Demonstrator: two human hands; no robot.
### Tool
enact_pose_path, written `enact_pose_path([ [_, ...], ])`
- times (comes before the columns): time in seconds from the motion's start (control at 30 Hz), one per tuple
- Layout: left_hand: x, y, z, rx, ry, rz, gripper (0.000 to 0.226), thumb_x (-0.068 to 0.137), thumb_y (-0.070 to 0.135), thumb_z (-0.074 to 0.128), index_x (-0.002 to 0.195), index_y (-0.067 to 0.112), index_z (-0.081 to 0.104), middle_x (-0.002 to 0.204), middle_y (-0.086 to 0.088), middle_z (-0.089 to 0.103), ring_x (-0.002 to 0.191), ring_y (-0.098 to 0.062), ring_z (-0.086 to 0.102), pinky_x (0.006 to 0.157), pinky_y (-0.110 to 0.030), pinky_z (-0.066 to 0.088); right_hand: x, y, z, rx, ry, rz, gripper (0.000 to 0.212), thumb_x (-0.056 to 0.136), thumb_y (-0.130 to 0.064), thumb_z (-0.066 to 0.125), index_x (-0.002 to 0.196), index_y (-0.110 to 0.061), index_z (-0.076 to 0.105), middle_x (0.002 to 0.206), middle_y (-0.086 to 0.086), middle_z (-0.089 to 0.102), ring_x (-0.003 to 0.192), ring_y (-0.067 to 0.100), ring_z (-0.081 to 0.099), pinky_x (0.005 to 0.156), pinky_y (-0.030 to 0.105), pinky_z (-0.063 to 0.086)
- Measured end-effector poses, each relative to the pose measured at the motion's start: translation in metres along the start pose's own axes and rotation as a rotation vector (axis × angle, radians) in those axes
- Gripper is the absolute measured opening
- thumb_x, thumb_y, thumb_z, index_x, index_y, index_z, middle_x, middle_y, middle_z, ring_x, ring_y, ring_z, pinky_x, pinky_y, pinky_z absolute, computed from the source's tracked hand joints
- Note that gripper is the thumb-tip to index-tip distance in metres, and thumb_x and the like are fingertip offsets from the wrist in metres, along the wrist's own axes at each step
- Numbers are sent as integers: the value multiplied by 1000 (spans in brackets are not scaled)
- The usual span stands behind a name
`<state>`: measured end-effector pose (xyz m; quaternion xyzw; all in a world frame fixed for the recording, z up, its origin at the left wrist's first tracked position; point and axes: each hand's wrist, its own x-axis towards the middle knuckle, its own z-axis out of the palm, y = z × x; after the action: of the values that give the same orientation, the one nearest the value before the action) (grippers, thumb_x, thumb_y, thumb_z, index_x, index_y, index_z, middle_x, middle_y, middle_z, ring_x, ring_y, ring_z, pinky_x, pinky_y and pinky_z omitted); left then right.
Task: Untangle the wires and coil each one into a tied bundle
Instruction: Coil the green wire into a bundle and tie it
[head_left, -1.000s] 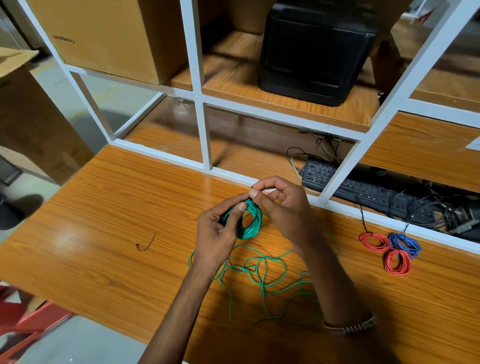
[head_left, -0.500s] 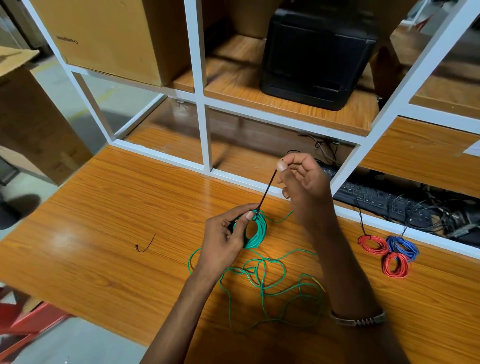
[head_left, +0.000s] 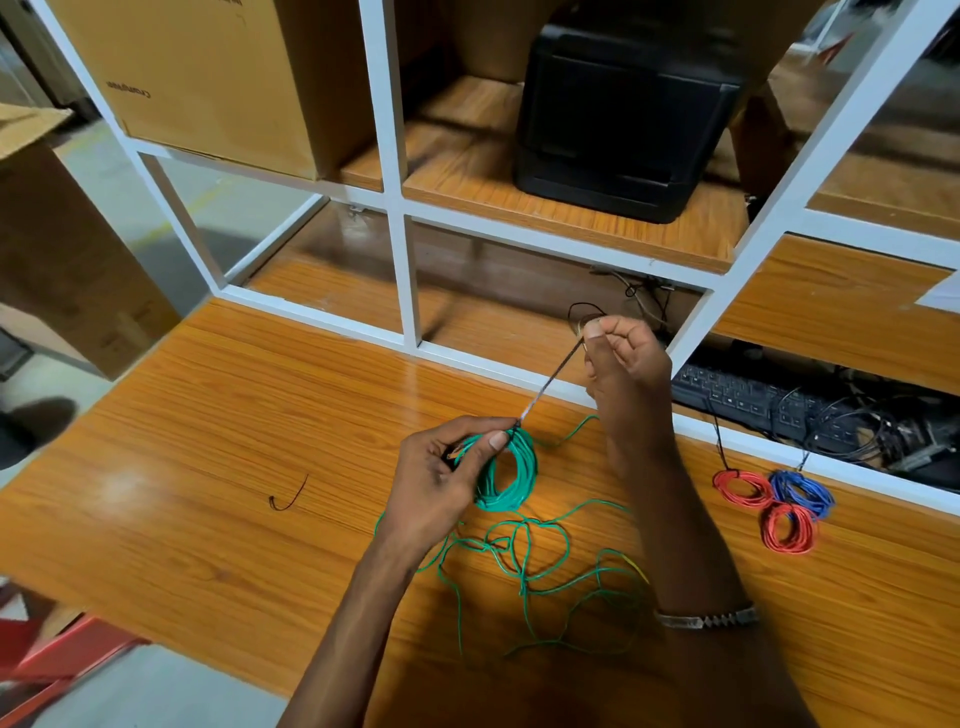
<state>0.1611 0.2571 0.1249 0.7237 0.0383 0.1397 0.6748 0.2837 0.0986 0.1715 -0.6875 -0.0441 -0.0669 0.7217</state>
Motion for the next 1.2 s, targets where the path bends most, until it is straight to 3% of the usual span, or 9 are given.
enact_pose_path([
  [0.17,5,-12,-5,8,20,-22,17,97,5,71,109,13,81,106,4,81,103,-8,74,90,-20,52,-15,-13,10,0,-170,-125,9,99,-18,62,105,-12,61,82,-8,60,72,0,54,66,16,43],
  [0.37,-7,6,-6,-251,-70,-36,21,92,6,72,112,2,77,90,-12,80,85,-15,76,81,-23,56,7,-1,12,-101,-67,-85,5,99,-6,63,102,-10,61,88,-2,64,80,-2,61,76,17,49],
  [0.47,-7,17,-3,-233,-92,-7,22,88,8,75,109,2,78,96,-11,81,88,-16,77,82,-23,56,4,11,15,-142,-23,-26,6,100,-10,63,105,-7,62,89,-3,65,79,-4,62,77,21,49],
  [0.57,-4,15,-2,-109,-102,-7,17,89,5,75,104,10,81,101,-1,82,98,-10,76,86,-19,54,2,-7,5,-157,13,-104,3,100,-9,62,103,-10,61,88,-5,64,77,-4,61,75,19,49],
  [0.8,5,10,47,-21,-152,-28,18,90,-2,75,101,12,80,105,3,81,102,-7,74,91,-22,54,-20,-51,-29,-106,-115,-292,5,98,-6,63,101,-10,61,86,-4,62,78,7,61,72,27,50],
  [0.93,-5,26,81,-138,-204,-67,18,90,-10,69,99,3,76,97,2,82,91,-5,74,83,-19,56,10,-26,-69,-94,46,-135,6,99,-3,60,97,-9,60,79,-1,61,68,4,56,64,26,48],
  [1.03,-11,31,107,-126,-176,-45,18,89,-9,70,101,3,76,98,2,82,91,-4,74,83,-17,55,13,-2,-102,-108,96,-24,4,99,-4,62,99,-9,61,81,-2,62,68,-5,57,67,20,48],
  [1.2,-26,11,148,-131,-17,-87,15,93,4,73,105,11,79,102,-7,81,94,-14,72,84,-26,57,-5,4,-150,-71,-63,177,14,102,-31,63,112,-22,60,104,11,70,59,8,58,50,18,41],
])
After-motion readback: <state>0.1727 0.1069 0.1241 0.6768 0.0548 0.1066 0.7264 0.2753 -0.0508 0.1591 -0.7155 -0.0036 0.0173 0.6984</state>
